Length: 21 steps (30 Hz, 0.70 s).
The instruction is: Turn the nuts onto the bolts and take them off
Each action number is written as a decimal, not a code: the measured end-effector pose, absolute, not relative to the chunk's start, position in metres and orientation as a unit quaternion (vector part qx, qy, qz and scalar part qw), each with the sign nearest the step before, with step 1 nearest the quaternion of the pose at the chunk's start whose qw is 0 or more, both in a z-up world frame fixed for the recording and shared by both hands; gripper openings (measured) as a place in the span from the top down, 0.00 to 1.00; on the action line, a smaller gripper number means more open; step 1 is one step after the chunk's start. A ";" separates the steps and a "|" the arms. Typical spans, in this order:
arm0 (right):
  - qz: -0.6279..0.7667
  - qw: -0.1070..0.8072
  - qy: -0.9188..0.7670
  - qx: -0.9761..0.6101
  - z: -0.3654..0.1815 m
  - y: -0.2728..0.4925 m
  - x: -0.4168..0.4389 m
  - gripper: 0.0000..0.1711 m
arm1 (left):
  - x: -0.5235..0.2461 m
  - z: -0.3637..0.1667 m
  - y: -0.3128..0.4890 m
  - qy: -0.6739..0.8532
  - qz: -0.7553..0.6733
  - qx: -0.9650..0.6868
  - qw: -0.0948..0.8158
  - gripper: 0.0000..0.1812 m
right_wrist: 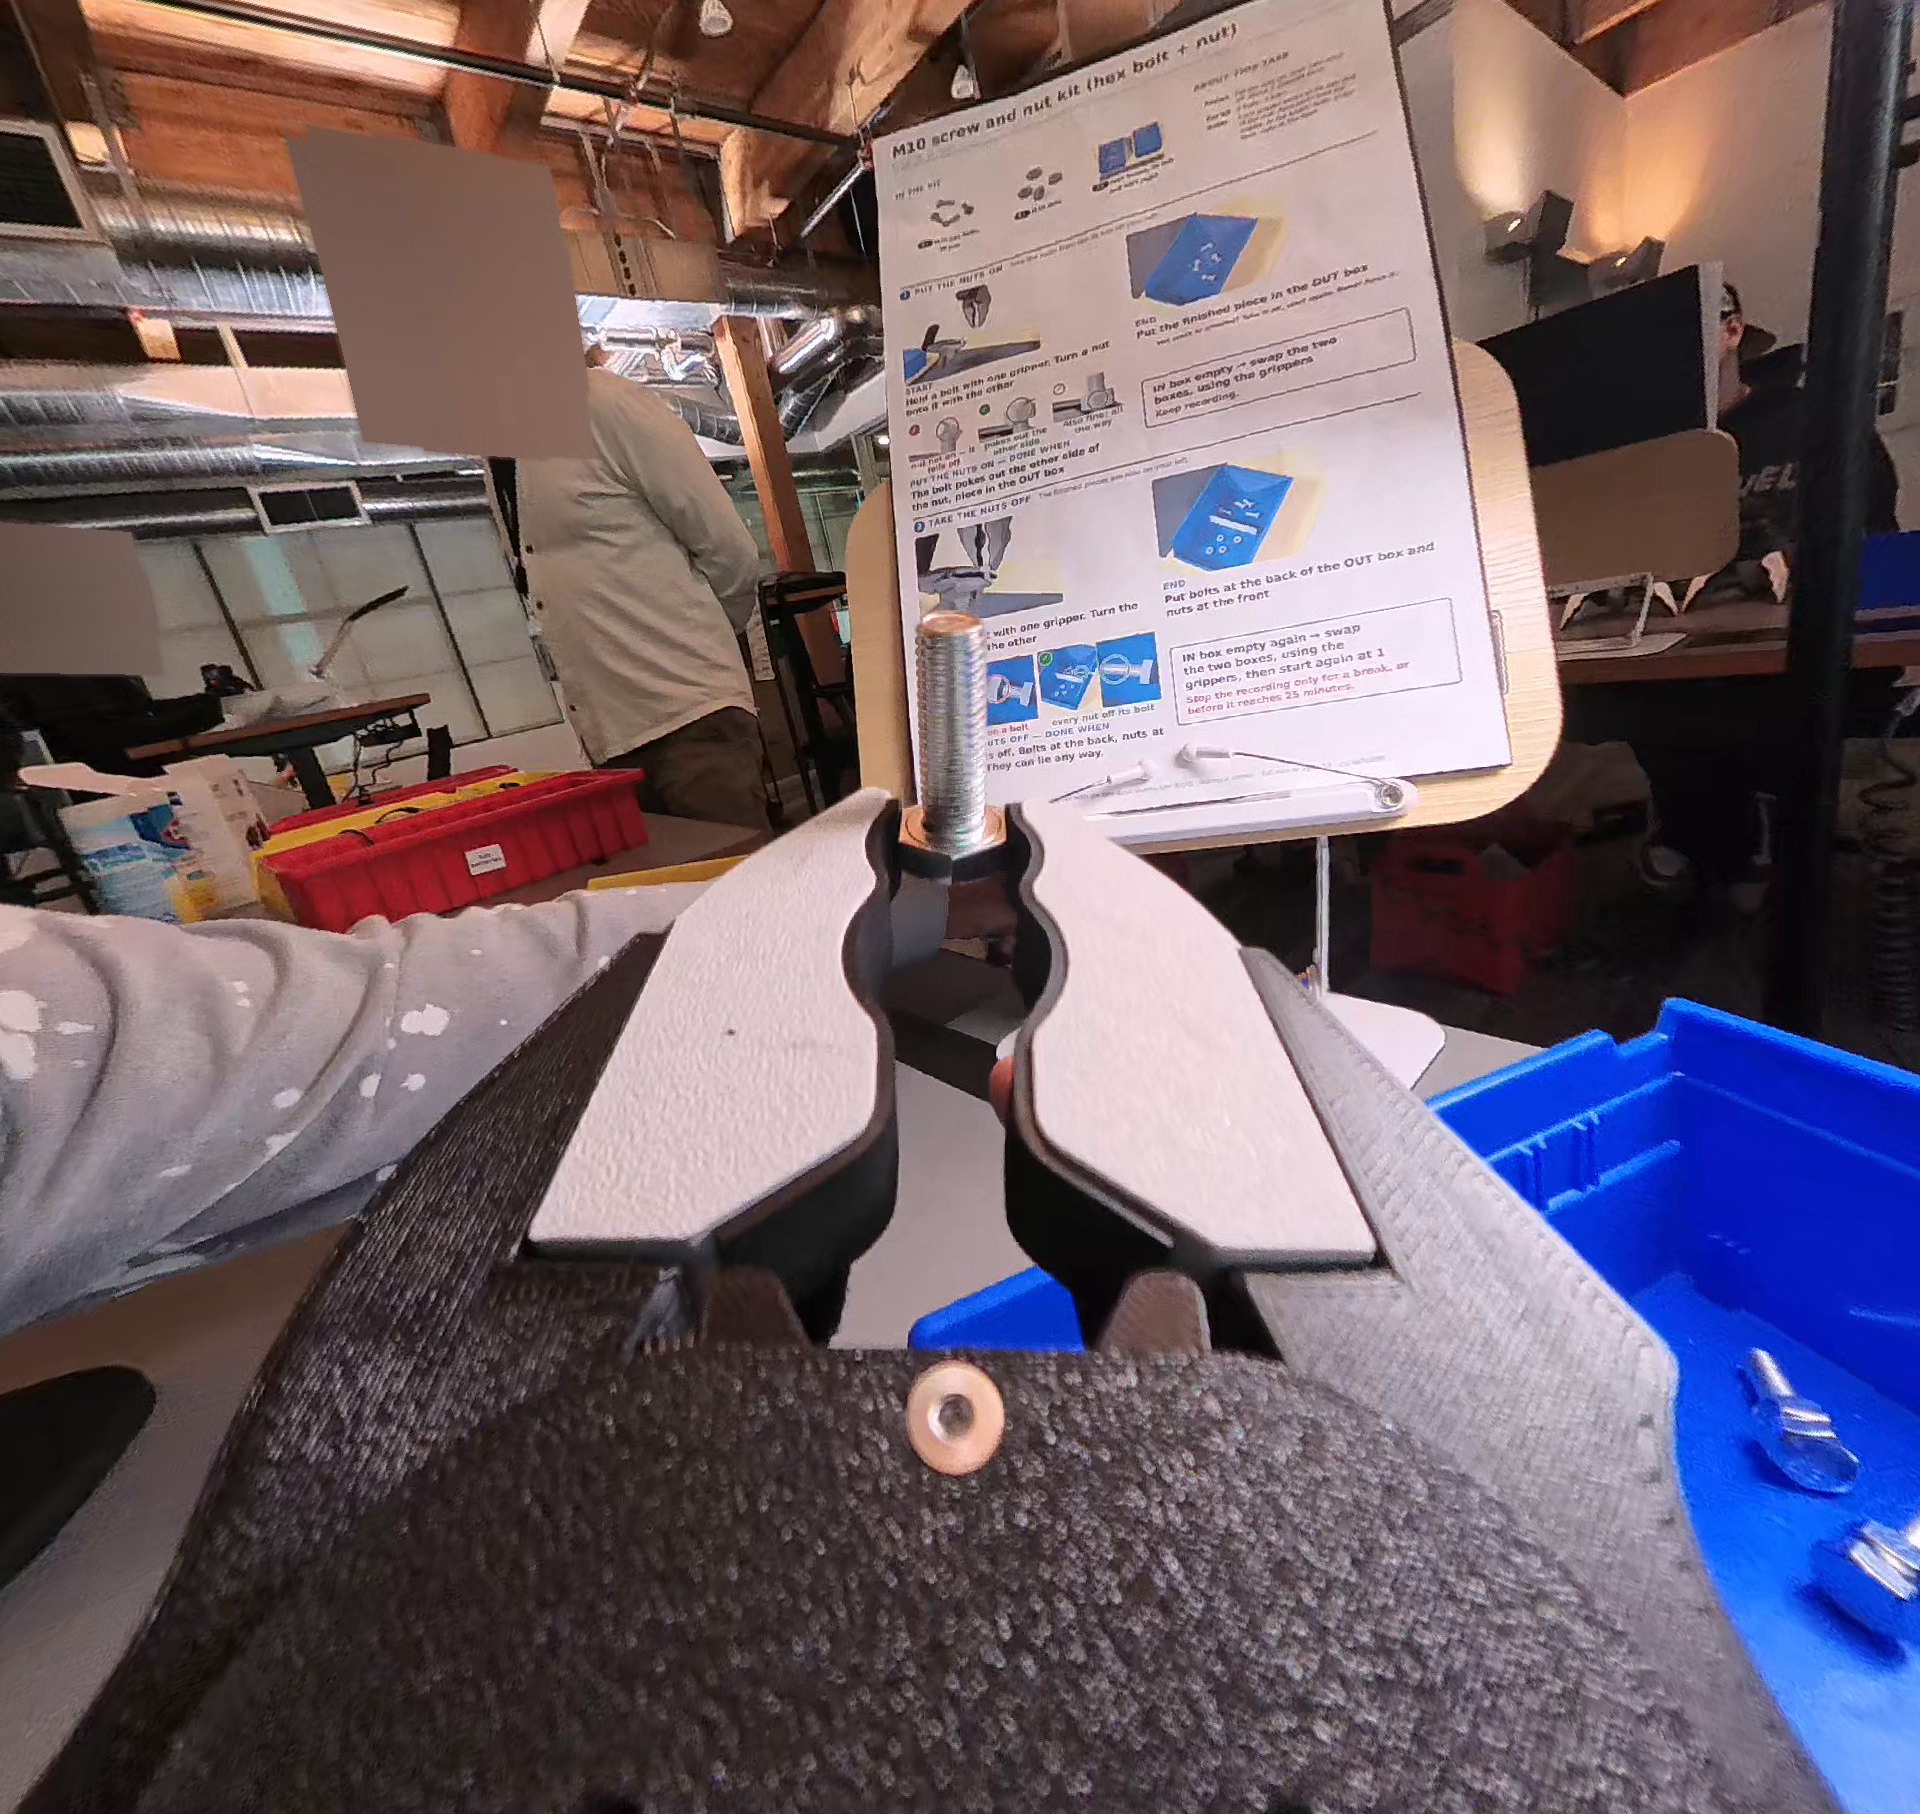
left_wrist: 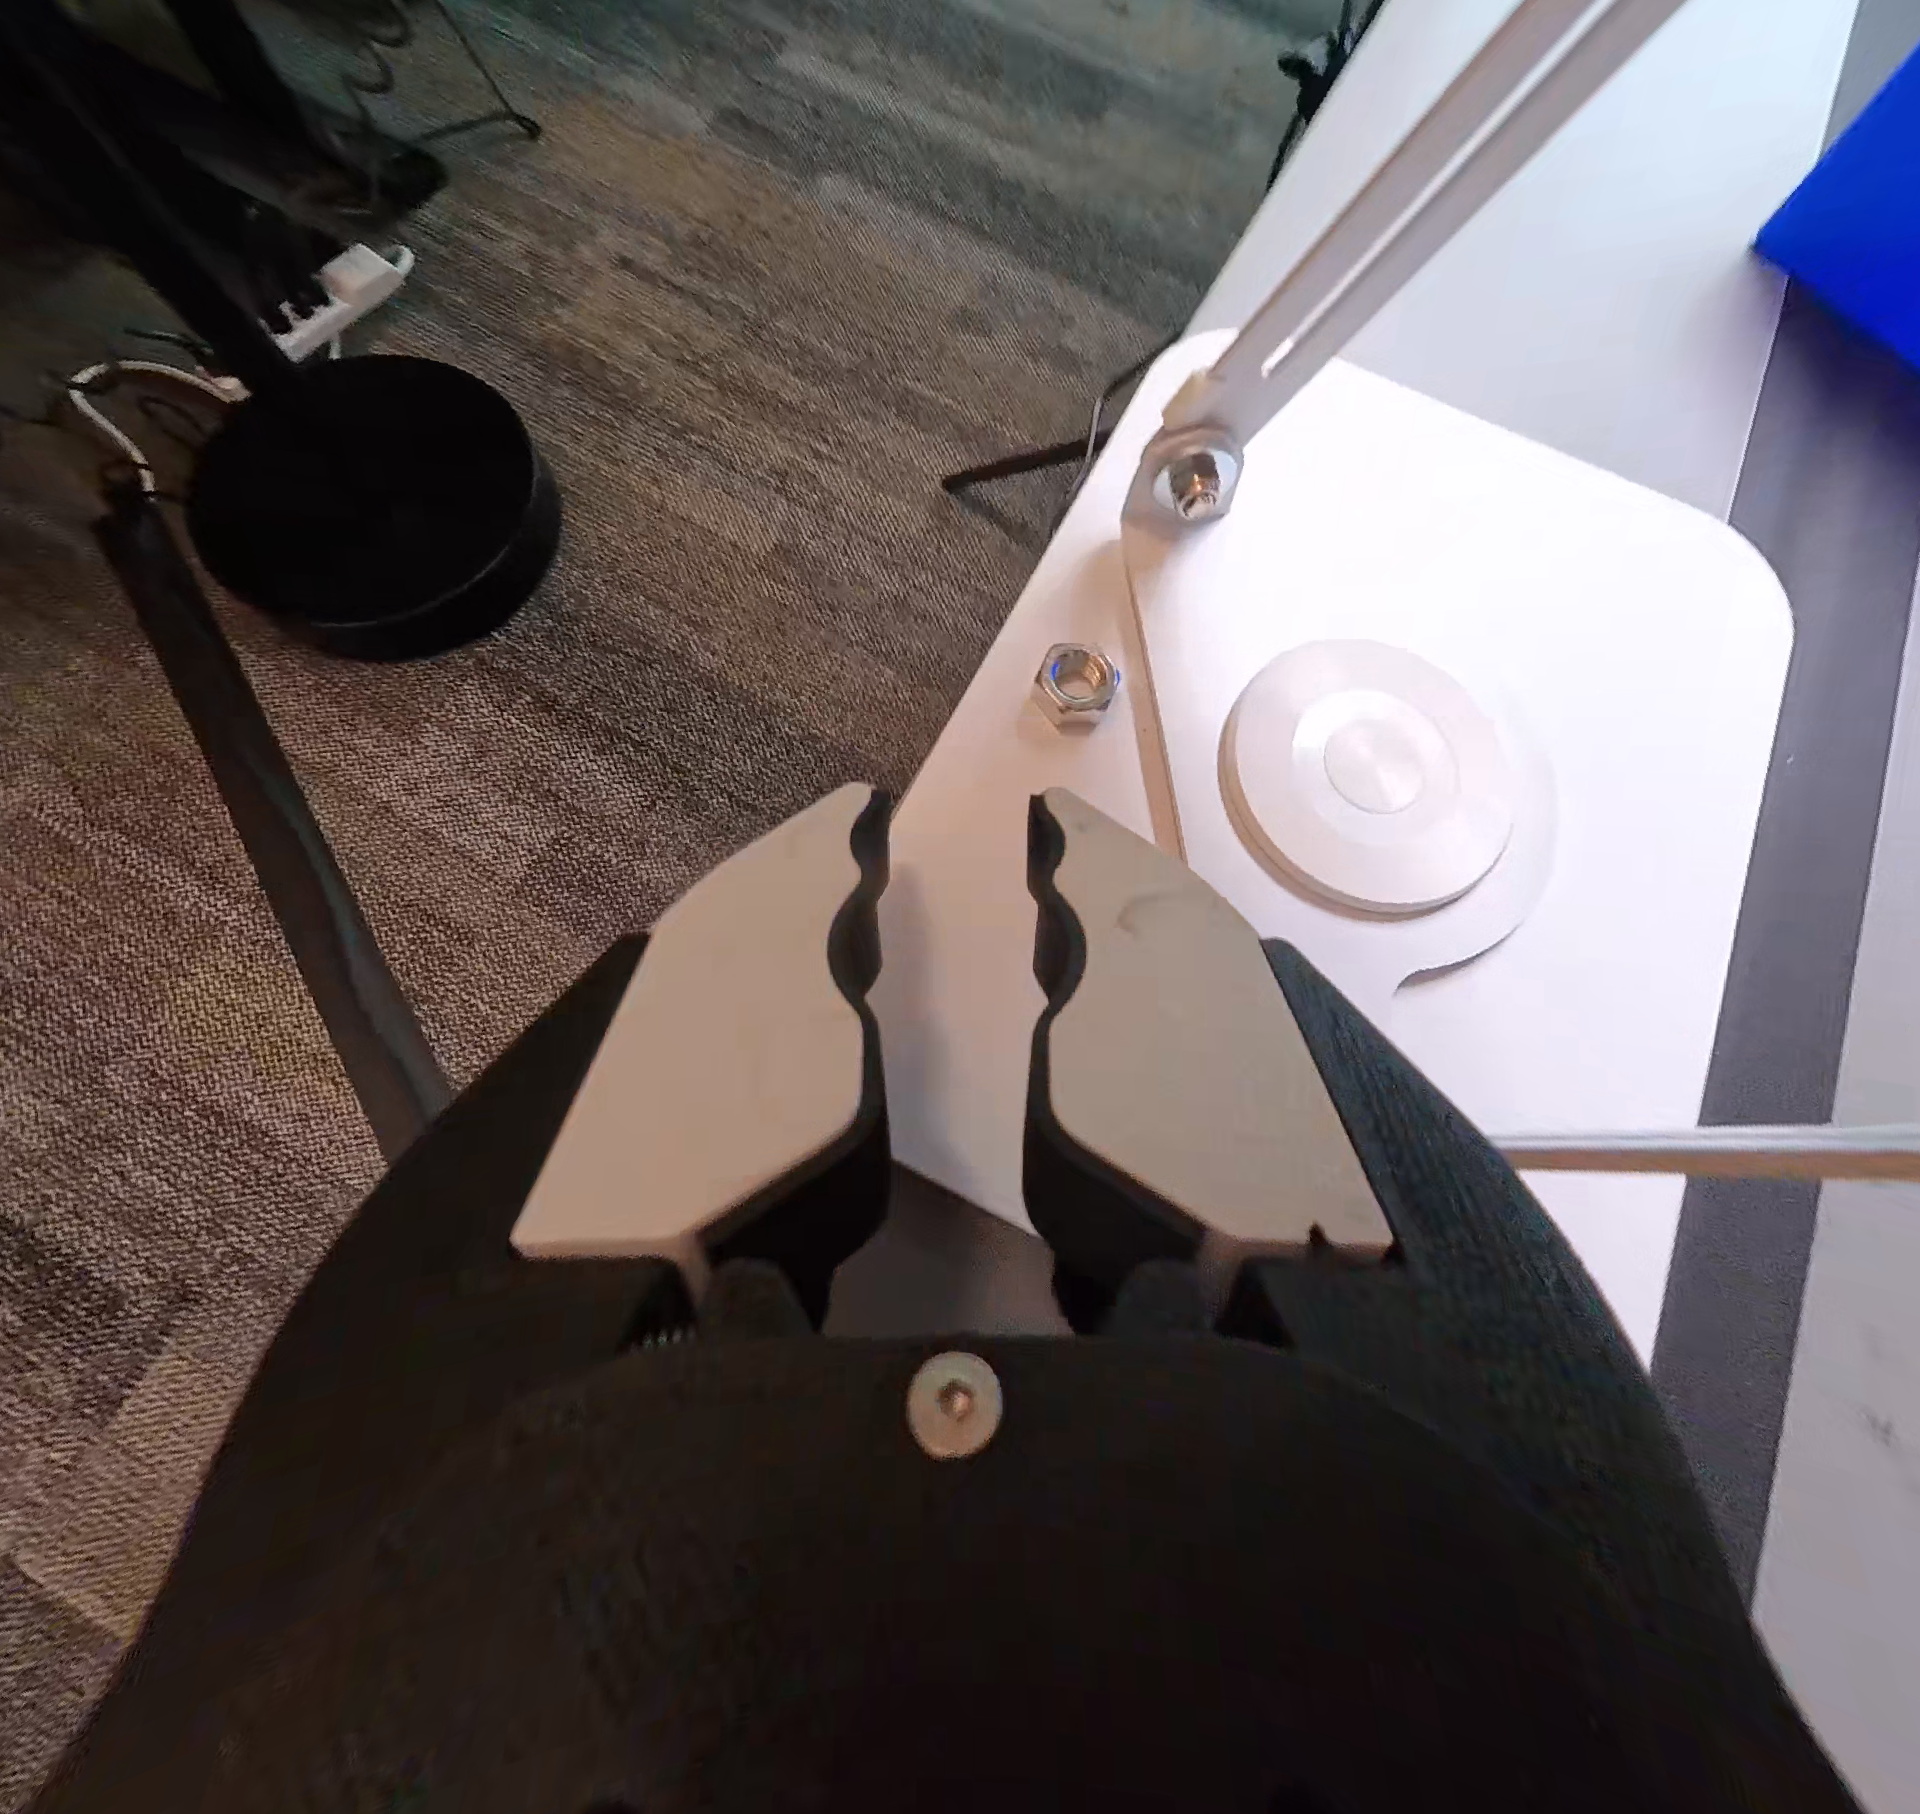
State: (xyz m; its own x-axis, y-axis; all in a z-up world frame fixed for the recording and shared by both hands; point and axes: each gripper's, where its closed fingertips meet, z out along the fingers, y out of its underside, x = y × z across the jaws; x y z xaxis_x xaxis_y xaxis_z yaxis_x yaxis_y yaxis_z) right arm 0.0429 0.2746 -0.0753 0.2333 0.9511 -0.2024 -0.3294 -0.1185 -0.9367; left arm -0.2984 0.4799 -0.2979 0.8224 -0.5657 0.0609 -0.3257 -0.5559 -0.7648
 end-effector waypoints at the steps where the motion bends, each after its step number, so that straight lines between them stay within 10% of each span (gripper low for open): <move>1: 0.541 0.590 -0.303 -0.517 -0.077 0.275 0.042 0.90 | -0.295 -0.302 0.481 0.270 -0.152 -0.868 0.387 0.85; 21: 0.544 0.562 -0.302 -0.545 -0.104 0.284 0.029 0.89 | -0.259 -0.317 0.501 0.360 -0.120 -0.843 0.382 0.82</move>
